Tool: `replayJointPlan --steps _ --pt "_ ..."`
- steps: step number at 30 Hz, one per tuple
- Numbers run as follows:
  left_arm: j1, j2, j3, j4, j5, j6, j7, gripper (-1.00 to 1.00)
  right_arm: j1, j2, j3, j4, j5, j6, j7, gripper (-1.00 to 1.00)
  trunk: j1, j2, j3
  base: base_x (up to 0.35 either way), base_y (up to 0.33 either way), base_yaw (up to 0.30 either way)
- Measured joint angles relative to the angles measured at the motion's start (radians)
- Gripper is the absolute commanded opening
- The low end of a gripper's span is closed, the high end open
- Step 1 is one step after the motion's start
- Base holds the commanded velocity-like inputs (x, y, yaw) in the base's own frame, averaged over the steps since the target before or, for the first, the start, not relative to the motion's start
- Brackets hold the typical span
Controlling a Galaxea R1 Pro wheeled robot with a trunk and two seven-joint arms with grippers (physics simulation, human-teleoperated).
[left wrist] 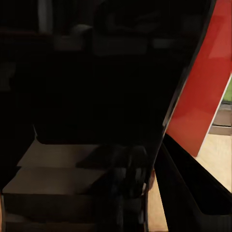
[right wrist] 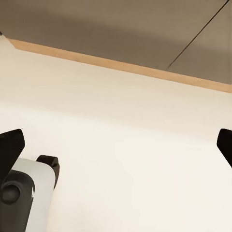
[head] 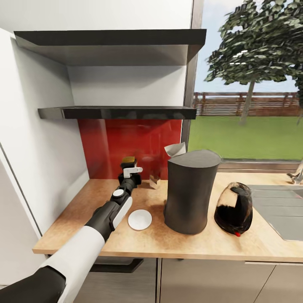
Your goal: Set up a coffee station on the kitchen countertop: keep the coffee maker on the countertop, move the bottle of coffee from the kitchen shelf to the counter next to the coffee maker, place a paper coffee filter on top of the coffee maker, put the saucer next to the coffee maker with the coffee cup on the saucer, and place the electric kettle next to the coffee maker.
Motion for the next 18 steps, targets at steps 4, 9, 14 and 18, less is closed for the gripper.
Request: replayJointPlan --steps 4,9,14,18 --pt "0.000 0.000 0.000 0.031 -0.005 -0.047 0.000 -1.00 0.000 0.000 0.000 0.000 0.000 0.000 0.000 1.00 0.000 0.000 0.000 0.000 0.000 0.000" --pt "0.000 0.000 0.000 0.035 -0.006 -0.053 0.000 -1.00 0.000 0.000 0.000 0.000 0.000 0.000 0.000 1.00 0.012 -0.021 -0.009 0.000 0.000 0.000" --pt "0.000 0.000 0.000 0.036 -0.005 -0.055 0.000 -1.00 0.000 0.000 0.000 0.000 0.000 0.000 -0.001 1.00 0.031 -0.056 -0.025 0.000 0.000 0.000" --pt "0.000 0.000 0.000 0.036 -0.006 -0.055 0.000 -1.00 0.000 0.000 0.000 0.000 0.000 0.000 -0.001 1.00 0.042 -0.077 -0.035 0.000 0.000 0.000"
